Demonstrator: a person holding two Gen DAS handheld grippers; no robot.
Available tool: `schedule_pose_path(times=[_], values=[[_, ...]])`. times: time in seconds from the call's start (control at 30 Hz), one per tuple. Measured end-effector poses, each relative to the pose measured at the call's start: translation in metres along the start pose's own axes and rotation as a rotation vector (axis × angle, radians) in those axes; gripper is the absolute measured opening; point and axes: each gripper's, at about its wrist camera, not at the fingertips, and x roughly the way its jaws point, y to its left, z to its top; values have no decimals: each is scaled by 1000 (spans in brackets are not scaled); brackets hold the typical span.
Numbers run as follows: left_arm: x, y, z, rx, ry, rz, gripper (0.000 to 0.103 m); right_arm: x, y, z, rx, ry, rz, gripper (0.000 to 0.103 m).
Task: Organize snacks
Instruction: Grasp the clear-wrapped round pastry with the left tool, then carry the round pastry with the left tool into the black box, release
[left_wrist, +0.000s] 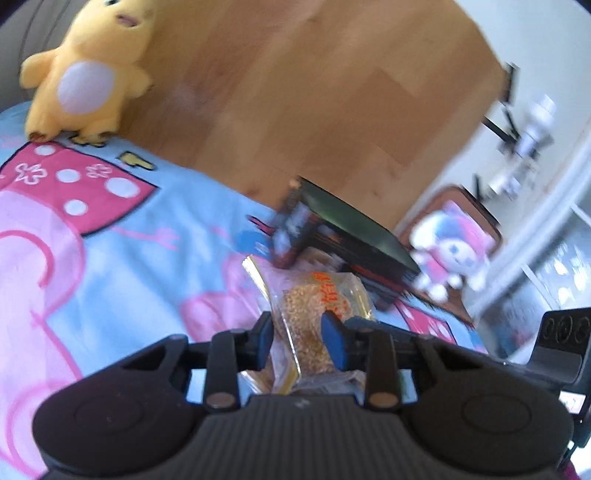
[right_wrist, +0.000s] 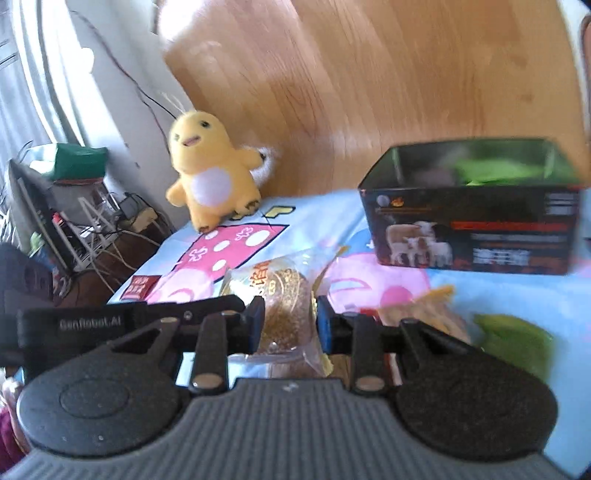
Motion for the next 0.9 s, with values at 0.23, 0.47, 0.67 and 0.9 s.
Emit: schedule_pose_path(times=[0.23,0.47,0.67,0.9], values=[[21,-50,-48,107,134,-50,30,-49,-19,-51,63,-10,-117,35],[31,-68,-75,146,207,-64,30,-74,-33,-82,146,3,-90,51],[24,-61,-72,125,201,-33,48,-78,-14,-95,-61,-34,-141,82],[29,-64,-73,147,229,-38,50,-66,-7,-107,-220,-5,-198,84]])
